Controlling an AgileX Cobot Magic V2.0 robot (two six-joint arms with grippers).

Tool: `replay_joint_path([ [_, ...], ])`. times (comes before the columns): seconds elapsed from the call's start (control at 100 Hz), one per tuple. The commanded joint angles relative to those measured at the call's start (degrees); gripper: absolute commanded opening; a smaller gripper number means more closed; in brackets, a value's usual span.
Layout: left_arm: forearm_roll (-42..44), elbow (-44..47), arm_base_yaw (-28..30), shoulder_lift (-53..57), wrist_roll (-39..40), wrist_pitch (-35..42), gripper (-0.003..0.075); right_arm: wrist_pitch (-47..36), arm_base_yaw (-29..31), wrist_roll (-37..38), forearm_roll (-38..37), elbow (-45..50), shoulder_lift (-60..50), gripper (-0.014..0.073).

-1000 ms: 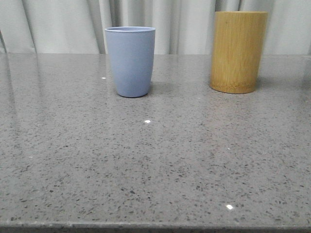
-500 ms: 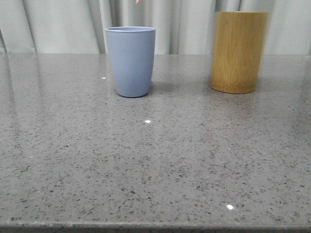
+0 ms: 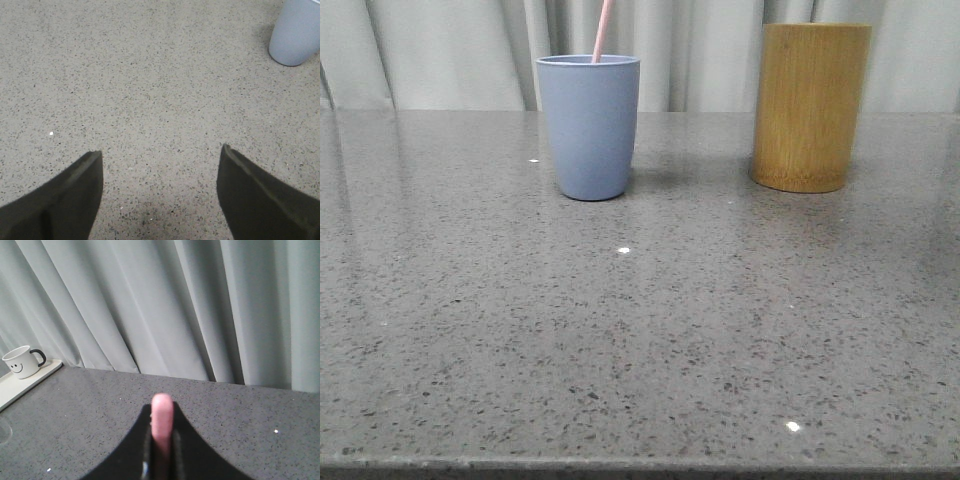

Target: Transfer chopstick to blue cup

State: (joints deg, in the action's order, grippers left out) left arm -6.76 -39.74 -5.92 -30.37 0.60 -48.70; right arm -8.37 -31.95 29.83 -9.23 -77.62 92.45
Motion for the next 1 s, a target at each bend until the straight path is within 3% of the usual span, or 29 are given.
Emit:
replay_joint_path([
  [0.0, -0.35, -1.41, 0.02, -0.2, 0.67, 3.31, 0.0474, -4.85, -0.12, -0.24, -0.72, -1.94, -2.45, -0.0009],
  [0.24, -0.35, -1.41, 0.02, -0.2, 0.67, 3.31, 0.0474, -4.74, -0.12, -0.24, -0.72, -1.94, -2.45, 0.0296],
  [0.31, -0.35, -1.41, 0.02, -0.2, 0.67, 3.31, 0.0474, -4.75, -0.12, -0.24, -0.72, -1.94, -2.45, 0.0344],
  [0.7, -0.35, -1.41, 0.02, -0.2, 0.67, 3.21, 0.0474, -1.79, 3.25, -0.24, -0.66, -1.94, -5.95, 0.0348],
  [0.99, -0.35, -1.41, 0.02, -0.2, 0.67, 3.02, 0.0474, 15.89, 12.27, -0.67, -2.64, -1.61, -14.98, 0.0348],
])
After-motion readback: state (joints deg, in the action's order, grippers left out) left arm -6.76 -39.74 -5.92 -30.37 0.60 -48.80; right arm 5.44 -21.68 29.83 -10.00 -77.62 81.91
